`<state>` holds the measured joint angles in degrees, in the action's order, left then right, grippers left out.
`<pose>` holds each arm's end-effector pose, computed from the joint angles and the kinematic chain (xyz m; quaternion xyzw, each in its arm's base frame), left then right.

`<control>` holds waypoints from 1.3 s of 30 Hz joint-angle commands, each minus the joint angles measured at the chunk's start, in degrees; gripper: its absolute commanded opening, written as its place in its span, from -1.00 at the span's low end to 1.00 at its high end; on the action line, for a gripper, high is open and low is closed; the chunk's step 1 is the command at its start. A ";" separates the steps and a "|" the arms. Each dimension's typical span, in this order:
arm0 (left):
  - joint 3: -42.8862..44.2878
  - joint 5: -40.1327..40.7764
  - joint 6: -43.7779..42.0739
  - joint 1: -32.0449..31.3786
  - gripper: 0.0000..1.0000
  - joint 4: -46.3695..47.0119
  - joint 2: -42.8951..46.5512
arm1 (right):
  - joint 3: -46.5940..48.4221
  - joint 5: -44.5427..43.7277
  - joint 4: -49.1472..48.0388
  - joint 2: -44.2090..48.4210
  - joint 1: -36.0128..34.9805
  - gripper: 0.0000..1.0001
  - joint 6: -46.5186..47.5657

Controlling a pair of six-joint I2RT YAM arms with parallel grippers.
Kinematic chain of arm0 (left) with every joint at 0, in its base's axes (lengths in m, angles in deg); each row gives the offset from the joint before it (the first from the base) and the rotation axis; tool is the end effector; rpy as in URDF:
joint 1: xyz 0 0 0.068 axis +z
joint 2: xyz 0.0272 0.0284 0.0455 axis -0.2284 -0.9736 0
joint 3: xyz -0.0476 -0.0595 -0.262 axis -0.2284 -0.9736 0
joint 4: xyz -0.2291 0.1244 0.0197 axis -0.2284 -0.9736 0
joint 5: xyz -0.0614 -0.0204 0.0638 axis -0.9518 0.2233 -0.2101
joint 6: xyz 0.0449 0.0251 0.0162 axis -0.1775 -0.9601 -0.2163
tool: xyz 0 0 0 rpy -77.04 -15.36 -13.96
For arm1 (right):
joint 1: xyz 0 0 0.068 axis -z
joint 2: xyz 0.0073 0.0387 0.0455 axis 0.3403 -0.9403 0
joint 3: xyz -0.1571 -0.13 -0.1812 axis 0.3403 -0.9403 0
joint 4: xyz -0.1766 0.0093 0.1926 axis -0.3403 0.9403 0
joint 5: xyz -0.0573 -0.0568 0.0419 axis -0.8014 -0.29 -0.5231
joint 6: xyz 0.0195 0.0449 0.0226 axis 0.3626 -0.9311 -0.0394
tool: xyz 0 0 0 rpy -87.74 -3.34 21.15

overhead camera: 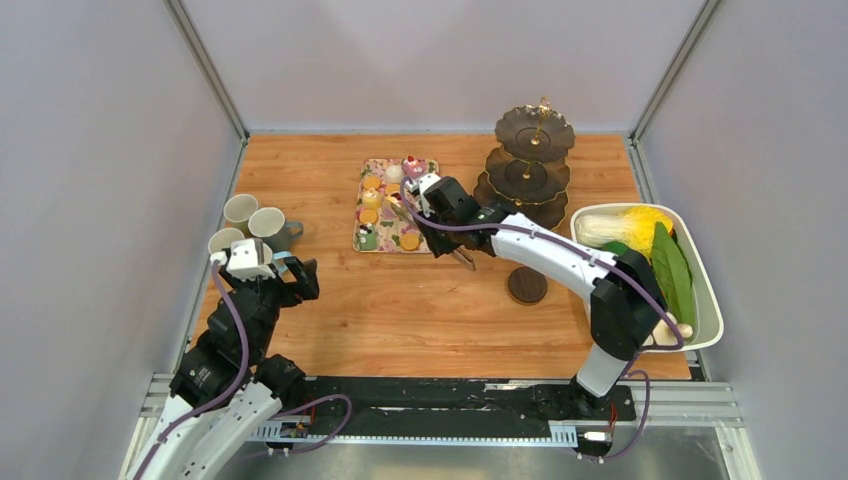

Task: Serve the afternoon tea

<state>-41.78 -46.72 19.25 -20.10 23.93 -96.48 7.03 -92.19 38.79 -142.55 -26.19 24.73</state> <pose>0.0653 -0.0214 0.3062 -0.0942 0.7630 -0.1029 0.6312 0.2655 0.2714 0.2636 -0.3313 0.8871 0.0974 0.3063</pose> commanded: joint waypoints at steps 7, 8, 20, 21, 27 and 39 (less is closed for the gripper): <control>-0.17 1.52 -0.59 -0.10 1.00 0.70 -1.50 | -10.82 -17.02 -1.27 13.35 0.60 -0.47 -16.26; -0.09 1.89 -0.53 -0.10 1.00 0.53 -1.64 | -11.85 -18.39 -1.20 14.21 0.78 -0.47 -17.92; 0.26 2.69 -0.01 -0.10 1.00 -0.31 -2.85 | -16.64 -23.60 -1.87 12.33 6.44 -0.51 -30.43; 0.30 2.88 0.08 -0.10 1.00 -0.32 -2.55 | -16.68 -24.21 -2.35 11.79 6.75 -0.53 -31.15; 0.17 3.27 0.19 -0.10 1.00 -0.33 -1.88 | -16.77 -27.09 -7.18 8.17 8.09 -0.54 -33.64; 0.29 3.43 0.20 -0.08 1.00 -0.48 -1.80 | -10.10 -31.60 -8.57 -1.67 10.43 -0.54 -39.70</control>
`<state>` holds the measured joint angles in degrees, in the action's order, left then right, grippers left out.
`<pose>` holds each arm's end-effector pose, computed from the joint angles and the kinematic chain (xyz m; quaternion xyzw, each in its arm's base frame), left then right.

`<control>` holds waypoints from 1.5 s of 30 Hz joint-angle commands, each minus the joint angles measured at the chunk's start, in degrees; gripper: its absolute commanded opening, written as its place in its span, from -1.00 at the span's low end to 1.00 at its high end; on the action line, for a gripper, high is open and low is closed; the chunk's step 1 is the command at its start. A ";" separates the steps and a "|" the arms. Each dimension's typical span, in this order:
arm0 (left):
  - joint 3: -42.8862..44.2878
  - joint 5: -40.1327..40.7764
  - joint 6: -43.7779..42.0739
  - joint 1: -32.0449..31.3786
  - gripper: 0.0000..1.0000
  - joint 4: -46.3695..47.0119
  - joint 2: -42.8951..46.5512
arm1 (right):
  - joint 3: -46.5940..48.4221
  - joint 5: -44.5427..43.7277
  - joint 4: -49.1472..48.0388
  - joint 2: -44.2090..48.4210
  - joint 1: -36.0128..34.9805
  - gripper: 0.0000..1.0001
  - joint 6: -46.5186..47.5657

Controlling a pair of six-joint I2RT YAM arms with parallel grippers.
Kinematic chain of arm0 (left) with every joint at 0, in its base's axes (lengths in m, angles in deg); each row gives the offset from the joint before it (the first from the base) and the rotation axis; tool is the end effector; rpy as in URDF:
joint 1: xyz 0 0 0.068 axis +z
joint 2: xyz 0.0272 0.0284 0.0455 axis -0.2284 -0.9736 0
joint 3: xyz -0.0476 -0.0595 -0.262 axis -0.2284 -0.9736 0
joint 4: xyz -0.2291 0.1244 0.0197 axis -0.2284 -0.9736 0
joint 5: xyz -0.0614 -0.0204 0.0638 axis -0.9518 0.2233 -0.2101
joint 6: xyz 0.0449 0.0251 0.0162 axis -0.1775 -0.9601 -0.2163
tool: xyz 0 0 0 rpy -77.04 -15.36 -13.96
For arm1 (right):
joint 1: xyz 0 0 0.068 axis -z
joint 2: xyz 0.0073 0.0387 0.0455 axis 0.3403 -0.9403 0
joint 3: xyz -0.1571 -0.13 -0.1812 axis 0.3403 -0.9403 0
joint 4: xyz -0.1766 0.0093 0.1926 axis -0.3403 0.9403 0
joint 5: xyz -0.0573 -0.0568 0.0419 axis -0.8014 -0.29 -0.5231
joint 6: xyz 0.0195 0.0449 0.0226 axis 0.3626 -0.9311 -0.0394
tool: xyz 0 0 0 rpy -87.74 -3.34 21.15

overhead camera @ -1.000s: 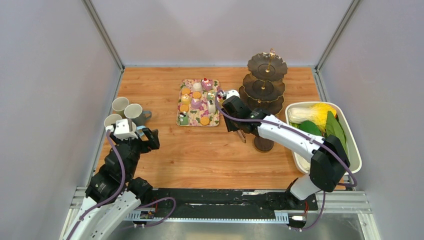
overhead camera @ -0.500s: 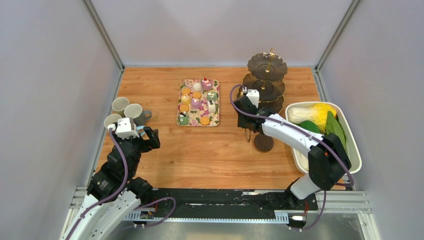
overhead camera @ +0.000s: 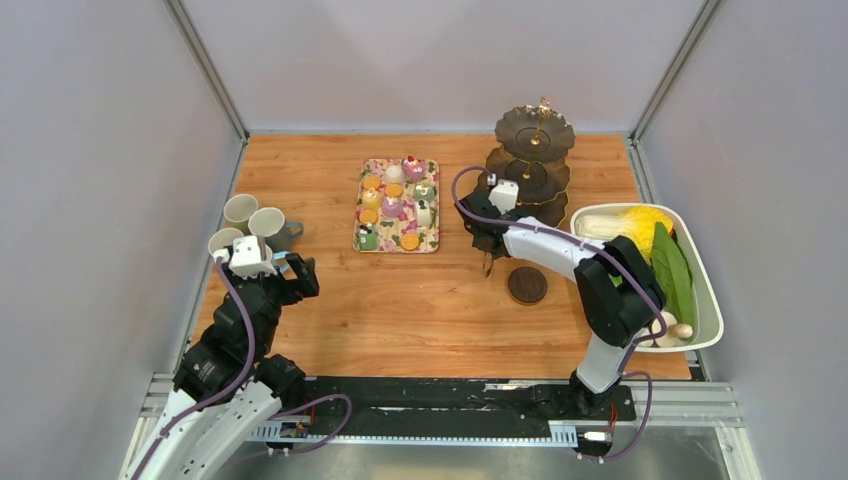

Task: Serve the afternoon tea

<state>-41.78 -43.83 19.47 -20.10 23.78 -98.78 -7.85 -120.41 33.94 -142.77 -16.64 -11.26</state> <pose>0.0718 -0.0238 0.3041 -0.1054 0.7710 -0.0745 0.6236 0.2902 0.1909 0.1935 0.0903 0.9302 -0.0802 0.3466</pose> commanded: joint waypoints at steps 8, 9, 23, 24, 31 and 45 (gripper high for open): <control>0.16 0.51 -0.12 -0.10 1.00 -0.27 0.45 | 8.64 -3.17 -3.76 -5.13 2.54 -0.52 -5.42; 0.16 0.47 -0.11 -0.10 1.00 -0.27 0.36 | 8.70 -2.73 -3.80 -5.41 2.92 -0.52 -5.83; 0.20 -0.24 -0.42 -0.10 1.00 -0.09 -0.53 | 10.21 1.57 -4.12 -10.02 5.26 -0.41 -5.11; 0.18 -0.25 -0.38 -0.10 1.00 -0.04 -0.53 | 10.32 1.73 -4.16 -10.04 5.30 -0.39 -5.05; 0.20 -0.15 -0.40 -0.10 1.00 -0.09 -0.53 | 8.74 1.87 -4.13 -8.87 5.33 -0.28 -5.40; 0.17 -0.28 -0.29 -0.10 1.00 -0.09 -0.47 | 7.57 2.18 -3.41 -6.08 5.33 0.02 -5.22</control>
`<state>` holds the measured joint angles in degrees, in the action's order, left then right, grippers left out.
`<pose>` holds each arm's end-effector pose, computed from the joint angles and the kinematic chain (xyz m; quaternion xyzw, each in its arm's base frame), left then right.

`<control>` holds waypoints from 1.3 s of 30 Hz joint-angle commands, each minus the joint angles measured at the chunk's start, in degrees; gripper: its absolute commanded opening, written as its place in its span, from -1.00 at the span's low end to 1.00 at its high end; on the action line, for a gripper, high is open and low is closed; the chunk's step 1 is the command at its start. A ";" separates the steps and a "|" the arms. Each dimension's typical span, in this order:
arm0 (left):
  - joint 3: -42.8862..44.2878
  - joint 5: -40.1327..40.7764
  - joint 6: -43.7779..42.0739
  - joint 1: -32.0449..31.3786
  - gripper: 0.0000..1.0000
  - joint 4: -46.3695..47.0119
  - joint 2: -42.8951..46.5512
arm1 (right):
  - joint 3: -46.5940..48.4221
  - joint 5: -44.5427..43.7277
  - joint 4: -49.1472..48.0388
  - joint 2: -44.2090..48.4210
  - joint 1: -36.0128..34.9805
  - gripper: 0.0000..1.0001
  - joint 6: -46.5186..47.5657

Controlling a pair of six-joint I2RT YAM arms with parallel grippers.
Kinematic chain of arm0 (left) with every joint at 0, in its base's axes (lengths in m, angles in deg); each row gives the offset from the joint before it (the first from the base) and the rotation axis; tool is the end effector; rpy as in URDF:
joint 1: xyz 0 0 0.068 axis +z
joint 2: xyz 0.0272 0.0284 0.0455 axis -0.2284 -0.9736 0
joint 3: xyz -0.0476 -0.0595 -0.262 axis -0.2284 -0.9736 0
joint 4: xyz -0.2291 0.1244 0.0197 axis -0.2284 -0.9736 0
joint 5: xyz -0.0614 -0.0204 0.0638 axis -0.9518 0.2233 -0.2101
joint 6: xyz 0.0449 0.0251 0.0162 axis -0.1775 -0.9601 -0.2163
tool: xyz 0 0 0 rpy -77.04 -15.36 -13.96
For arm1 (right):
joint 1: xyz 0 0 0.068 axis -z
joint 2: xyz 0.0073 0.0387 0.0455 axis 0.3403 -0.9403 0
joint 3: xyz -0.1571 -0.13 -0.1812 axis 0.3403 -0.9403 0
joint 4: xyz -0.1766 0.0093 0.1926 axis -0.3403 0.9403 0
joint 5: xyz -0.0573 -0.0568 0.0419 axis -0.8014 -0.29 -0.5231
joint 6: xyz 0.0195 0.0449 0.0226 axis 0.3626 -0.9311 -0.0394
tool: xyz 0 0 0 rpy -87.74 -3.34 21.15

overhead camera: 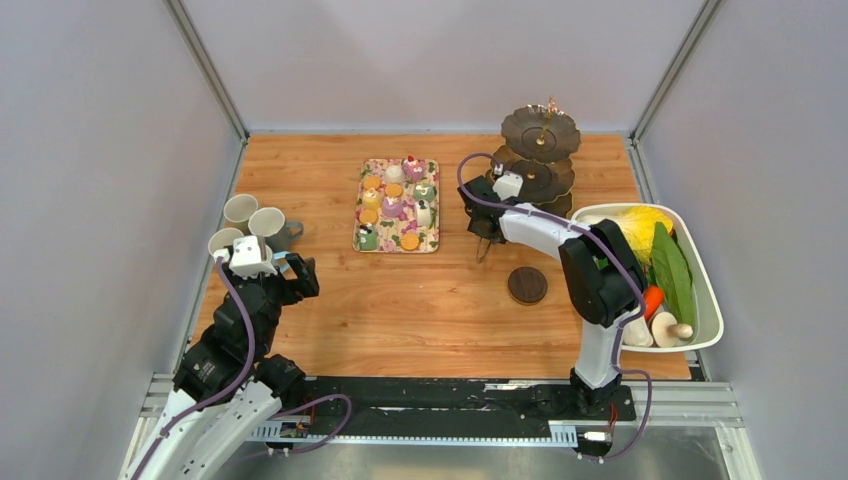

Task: Serve the afternoon tea

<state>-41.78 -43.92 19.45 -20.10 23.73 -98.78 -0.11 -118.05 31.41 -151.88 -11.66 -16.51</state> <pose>0.0718 -0.0238 0.3040 -0.1046 0.7714 -0.0748 0.6232 0.3397 0.1873 0.1780 0.1713 0.9218 -0.0571 0.3430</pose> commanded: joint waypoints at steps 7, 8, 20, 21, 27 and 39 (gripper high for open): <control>0.17 -0.25 -0.26 -0.10 1.00 0.04 -0.48 | -2.34 0.83 -0.21 6.96 -0.43 0.13 0.55; 0.17 -0.30 -0.26 -0.12 1.00 0.04 -0.47 | -2.72 0.89 -0.08 7.58 -0.64 0.14 0.72; 0.21 -0.64 -0.18 -0.09 1.00 0.11 -0.51 | -7.19 2.10 4.80 16.26 -4.97 0.23 2.54; 0.19 -0.66 -0.22 -0.10 1.00 0.12 -0.48 | -7.58 2.10 5.35 17.11 -5.53 0.23 2.88; 0.32 -1.15 -0.11 -0.10 1.00 0.12 -0.60 | -8.04 3.43 9.32 22.33 -9.00 0.22 5.82; 0.64 -3.27 0.13 -0.14 1.00 2.57 -2.09 | -4.34 12.93 9.89 25.10 -15.65 0.13 23.98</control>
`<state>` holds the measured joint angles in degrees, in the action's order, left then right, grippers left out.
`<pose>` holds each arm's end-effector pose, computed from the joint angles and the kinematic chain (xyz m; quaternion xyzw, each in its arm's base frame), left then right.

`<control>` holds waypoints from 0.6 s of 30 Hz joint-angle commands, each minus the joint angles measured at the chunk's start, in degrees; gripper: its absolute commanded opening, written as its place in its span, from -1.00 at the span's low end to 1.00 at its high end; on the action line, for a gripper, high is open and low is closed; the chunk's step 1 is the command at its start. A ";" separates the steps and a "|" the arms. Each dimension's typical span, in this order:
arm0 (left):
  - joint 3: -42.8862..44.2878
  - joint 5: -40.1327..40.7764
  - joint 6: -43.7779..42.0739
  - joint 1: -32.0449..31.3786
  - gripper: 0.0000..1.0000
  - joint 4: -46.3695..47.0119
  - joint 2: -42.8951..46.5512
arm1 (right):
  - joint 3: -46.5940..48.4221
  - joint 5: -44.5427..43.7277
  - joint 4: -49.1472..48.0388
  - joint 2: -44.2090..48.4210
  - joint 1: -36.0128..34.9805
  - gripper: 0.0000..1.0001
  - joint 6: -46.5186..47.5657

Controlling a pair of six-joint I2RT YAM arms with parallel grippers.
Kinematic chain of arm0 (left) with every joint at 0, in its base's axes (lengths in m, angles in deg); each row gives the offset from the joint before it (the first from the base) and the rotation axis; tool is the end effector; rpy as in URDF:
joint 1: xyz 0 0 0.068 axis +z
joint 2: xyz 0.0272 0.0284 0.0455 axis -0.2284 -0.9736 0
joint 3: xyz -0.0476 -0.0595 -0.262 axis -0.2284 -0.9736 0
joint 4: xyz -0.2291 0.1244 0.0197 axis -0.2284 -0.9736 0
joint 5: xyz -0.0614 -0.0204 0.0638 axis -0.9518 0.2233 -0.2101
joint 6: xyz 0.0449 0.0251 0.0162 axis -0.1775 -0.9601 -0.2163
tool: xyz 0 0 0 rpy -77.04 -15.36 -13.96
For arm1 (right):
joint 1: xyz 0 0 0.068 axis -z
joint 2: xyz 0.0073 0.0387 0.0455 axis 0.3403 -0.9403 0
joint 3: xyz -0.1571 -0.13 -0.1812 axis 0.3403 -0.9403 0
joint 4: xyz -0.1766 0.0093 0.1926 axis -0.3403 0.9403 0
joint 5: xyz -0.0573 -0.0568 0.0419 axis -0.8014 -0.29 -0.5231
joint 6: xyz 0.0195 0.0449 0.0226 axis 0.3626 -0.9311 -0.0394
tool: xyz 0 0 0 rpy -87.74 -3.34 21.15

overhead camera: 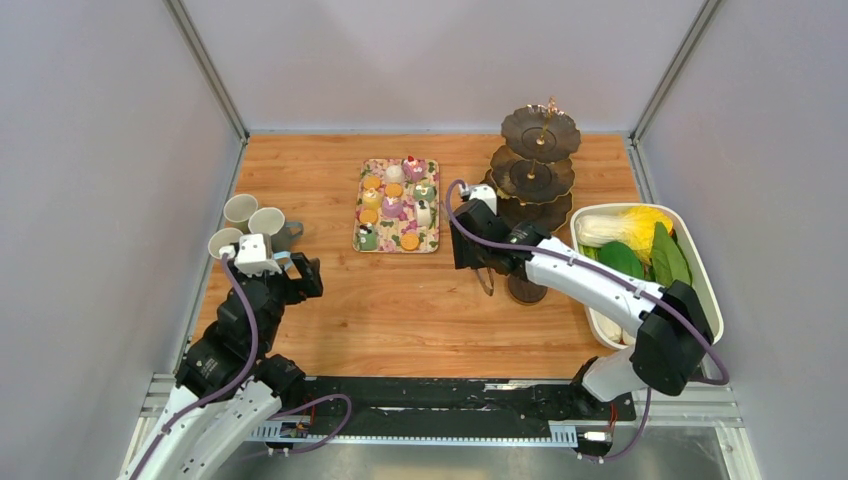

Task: Serve the afternoon tea

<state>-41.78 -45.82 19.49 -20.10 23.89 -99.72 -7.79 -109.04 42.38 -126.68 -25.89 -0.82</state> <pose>0.0744 -0.0267 0.3032 -0.0930 0.7780 -0.0840 0.6157 0.2199 0.2072 0.2690 -0.0810 0.9357 0.0353 0.3417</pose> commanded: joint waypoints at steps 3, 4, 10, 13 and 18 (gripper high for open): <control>0.82 -1.51 -0.41 -0.11 1.00 2.49 -1.71 | 5.21 6.35 -1.91 -2.81 -1.85 0.11 11.04; 1.03 -1.62 -0.53 -0.10 1.00 2.34 -1.77 | 6.23 6.36 -1.94 -4.24 -1.92 0.11 11.50; 1.21 -1.38 -1.97 -0.10 1.00 1.43 -1.47 | 13.50 5.03 -1.90 -11.37 -1.87 0.10 12.06; 0.00 -0.89 -2.36 -0.09 1.00 1.93 -1.05 | 17.00 4.32 -1.54 -15.42 -1.84 0.10 11.45; -0.07 -0.85 -2.38 -0.12 1.00 2.46 -1.36 | 21.19 3.58 -1.06 -20.97 -1.81 0.11 10.45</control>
<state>-41.78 -46.89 18.38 -20.10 24.72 -101.03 9.02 -103.99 42.25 -144.67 -27.61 9.59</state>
